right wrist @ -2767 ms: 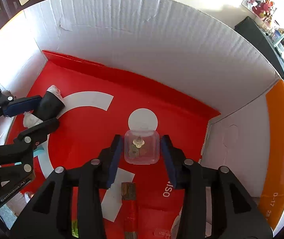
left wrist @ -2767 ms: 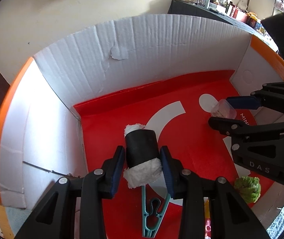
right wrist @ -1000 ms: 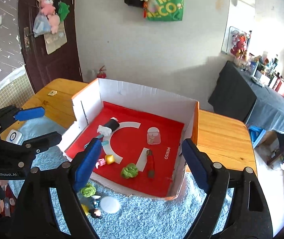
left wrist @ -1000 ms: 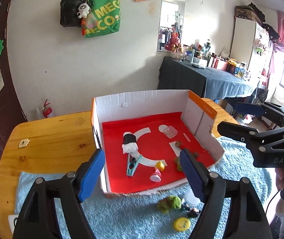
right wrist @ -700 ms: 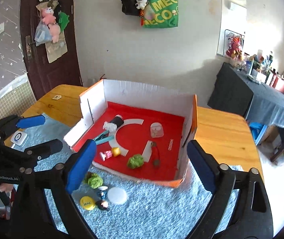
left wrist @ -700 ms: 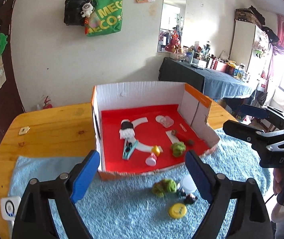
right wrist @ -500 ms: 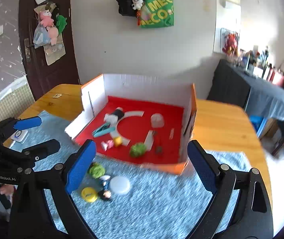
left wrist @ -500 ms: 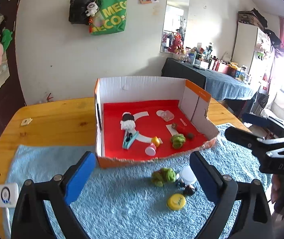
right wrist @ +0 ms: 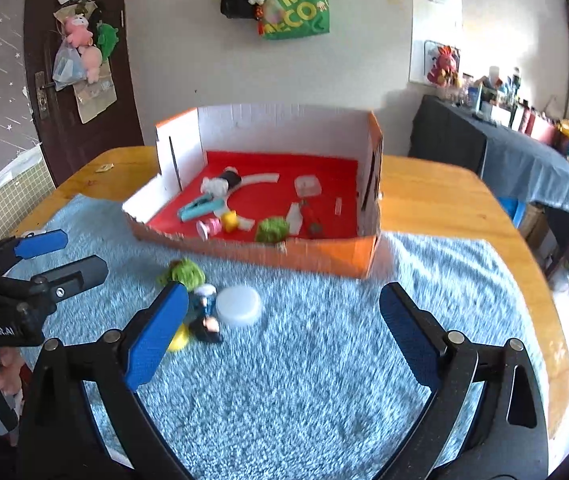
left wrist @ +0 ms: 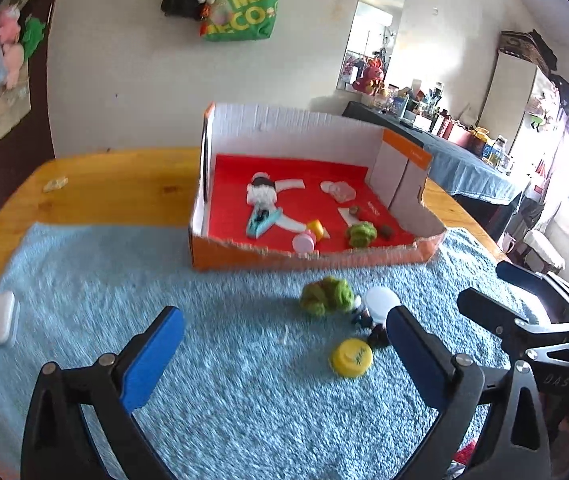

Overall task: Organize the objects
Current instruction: 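Withdraw both tools from the box back over the toys on the towel, then move the right tool to the white round lid while the left approaches the yellow lid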

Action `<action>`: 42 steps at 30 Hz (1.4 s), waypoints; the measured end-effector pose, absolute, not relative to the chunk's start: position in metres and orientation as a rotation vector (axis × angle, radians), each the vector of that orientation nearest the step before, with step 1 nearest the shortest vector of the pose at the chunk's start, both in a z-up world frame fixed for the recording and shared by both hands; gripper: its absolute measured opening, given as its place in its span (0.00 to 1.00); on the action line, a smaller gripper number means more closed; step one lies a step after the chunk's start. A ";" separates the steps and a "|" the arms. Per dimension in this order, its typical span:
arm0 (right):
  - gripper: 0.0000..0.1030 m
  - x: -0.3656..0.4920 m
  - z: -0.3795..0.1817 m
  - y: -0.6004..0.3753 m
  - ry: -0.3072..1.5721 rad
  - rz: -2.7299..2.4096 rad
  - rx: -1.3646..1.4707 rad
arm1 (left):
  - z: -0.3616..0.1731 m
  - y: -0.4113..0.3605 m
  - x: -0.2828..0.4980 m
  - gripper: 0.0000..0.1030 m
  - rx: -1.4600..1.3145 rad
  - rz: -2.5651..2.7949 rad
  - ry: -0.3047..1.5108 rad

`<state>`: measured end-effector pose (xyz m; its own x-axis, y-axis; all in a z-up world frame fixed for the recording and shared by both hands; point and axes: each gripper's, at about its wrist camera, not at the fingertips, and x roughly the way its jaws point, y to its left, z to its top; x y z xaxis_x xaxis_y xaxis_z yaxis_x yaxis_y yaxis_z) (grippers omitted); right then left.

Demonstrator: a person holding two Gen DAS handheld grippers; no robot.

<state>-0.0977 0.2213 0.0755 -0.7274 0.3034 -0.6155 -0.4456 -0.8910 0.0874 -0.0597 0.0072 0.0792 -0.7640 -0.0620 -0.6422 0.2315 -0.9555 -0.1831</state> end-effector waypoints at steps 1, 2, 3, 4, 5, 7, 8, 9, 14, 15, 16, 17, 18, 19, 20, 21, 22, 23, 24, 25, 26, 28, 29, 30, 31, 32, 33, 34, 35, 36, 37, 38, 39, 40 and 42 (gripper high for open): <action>0.95 -0.097 0.072 0.221 0.338 2.573 -0.865 | 0.075 0.008 -0.058 1.00 1.005 -2.778 0.384; 0.95 -0.095 0.068 0.222 0.350 2.570 -0.867 | 0.073 0.010 -0.057 1.00 1.008 -2.774 0.382; 0.95 -0.095 0.066 0.221 0.356 2.566 -0.869 | 0.069 0.011 -0.057 1.00 1.014 -2.767 0.373; 0.95 -0.094 0.063 0.221 0.359 2.562 -0.872 | 0.065 0.013 -0.056 1.00 1.022 -2.759 0.359; 0.95 -0.094 0.060 0.221 0.361 2.557 -0.877 | 0.063 0.015 -0.056 1.00 1.029 -2.754 0.348; 0.95 -0.093 0.052 0.223 0.382 2.547 -0.887 | 0.058 0.018 -0.057 1.00 1.042 -2.748 0.334; 0.95 -0.093 0.050 0.223 0.393 2.546 -0.892 | 0.055 0.018 -0.057 1.00 1.051 -2.742 0.332; 0.95 -0.093 0.047 0.224 0.402 2.544 -0.897 | 0.052 0.019 -0.058 1.00 1.061 -2.734 0.334; 0.95 -0.092 0.038 0.226 0.430 2.531 -0.914 | 0.044 0.018 -0.059 1.00 1.083 -2.716 0.346; 0.95 -0.092 0.037 0.226 0.429 2.528 -0.917 | 0.044 0.018 -0.059 1.00 1.086 -2.714 0.347; 0.95 -0.092 0.036 0.226 0.426 2.525 -0.920 | 0.043 0.017 -0.060 1.00 1.089 -2.713 0.345; 0.95 -0.092 0.035 0.226 0.421 2.522 -0.924 | 0.043 0.017 -0.060 1.00 1.090 -2.712 0.346; 0.95 -0.093 0.035 0.226 0.420 2.519 -0.926 | 0.042 0.017 -0.061 1.00 1.091 -2.712 0.347; 0.95 -0.093 0.033 0.227 0.422 2.518 -0.931 | 0.042 0.018 -0.061 1.00 1.093 -2.712 0.346; 0.95 -0.093 0.033 0.226 0.425 2.519 -0.934 | 0.042 0.017 -0.062 1.00 1.096 -2.710 0.344; 0.95 -0.093 0.032 0.226 0.427 2.520 -0.936 | 0.041 0.018 -0.062 1.00 1.099 -2.709 0.343; 0.95 -0.093 0.031 0.226 0.426 2.519 -0.940 | 0.041 0.017 -0.063 1.00 1.101 -2.710 0.344; 0.95 -0.094 0.030 0.226 0.426 2.519 -0.940 | 0.040 0.018 -0.063 1.00 1.105 -2.711 0.346; 0.95 -0.094 0.030 0.227 0.426 2.519 -0.941 | 0.040 0.018 -0.064 1.00 1.110 -2.712 0.346; 0.95 -0.094 0.030 0.227 0.426 2.520 -0.942 | 0.040 0.019 -0.065 1.00 1.116 -2.715 0.348; 0.95 -0.095 0.029 0.227 0.425 2.519 -0.942 | 0.040 0.019 -0.065 1.00 1.121 -2.718 0.350; 0.95 -0.095 0.029 0.229 0.426 2.517 -0.941 | 0.039 0.021 -0.067 1.00 1.137 -2.728 0.354; 0.95 -0.096 0.029 0.230 0.428 2.517 -0.940 | 0.038 0.023 -0.069 1.00 1.152 -2.737 0.353; 0.95 -0.096 0.029 0.231 0.430 2.515 -0.938 | 0.037 0.024 -0.070 1.00 1.166 -2.744 0.353; 0.95 -0.096 0.029 0.233 0.432 2.513 -0.936 | 0.036 0.026 -0.072 1.00 1.182 -2.752 0.352; 0.95 -0.096 0.029 0.234 0.434 2.512 -0.937 | 0.034 0.029 -0.074 1.00 1.198 -2.761 0.352; 0.95 -0.096 0.029 0.236 0.436 2.510 -0.938 | 0.033 0.031 -0.076 1.00 1.216 -2.768 0.349; 0.95 -0.096 0.029 0.238 0.437 2.505 -0.938 | 0.030 0.034 -0.079 1.00 1.240 -2.774 0.341; 0.95 -0.096 0.029 0.239 0.438 2.503 -0.939 | 0.028 0.036 -0.082 1.00 1.268 -2.775 0.331; 0.95 -0.097 0.029 0.241 0.440 2.499 -0.942 | 0.025 0.039 -0.085 1.00 1.290 -2.770 0.321; 0.95 -0.097 0.029 0.242 0.442 2.498 -0.944 | 0.024 0.041 -0.087 1.00 1.298 -2.764 0.301; 0.95 -0.097 0.029 0.244 0.445 2.498 -0.947 | 0.024 0.042 -0.088 1.00 1.290 -2.762 0.268; 0.95 -0.098 0.030 0.245 0.445 2.498 -0.949 | 0.024 0.043 -0.090 1.00 1.289 -2.758 0.243; 0.95 -0.098 0.030 0.246 0.445 2.499 -0.952 | 0.023 0.043 -0.093 1.00 1.294 -2.750 0.221; 0.95 -0.100 0.031 0.247 0.438 2.502 -0.959 | 0.023 0.039 -0.097 1.00 1.303 -2.735 0.218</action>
<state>-0.1000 0.2472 0.0308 -0.6723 0.2720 -0.6885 -0.4898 -0.8608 0.1381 -0.0972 0.0393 0.0226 -0.6276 -0.0322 -0.7778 0.1551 -0.9843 -0.0844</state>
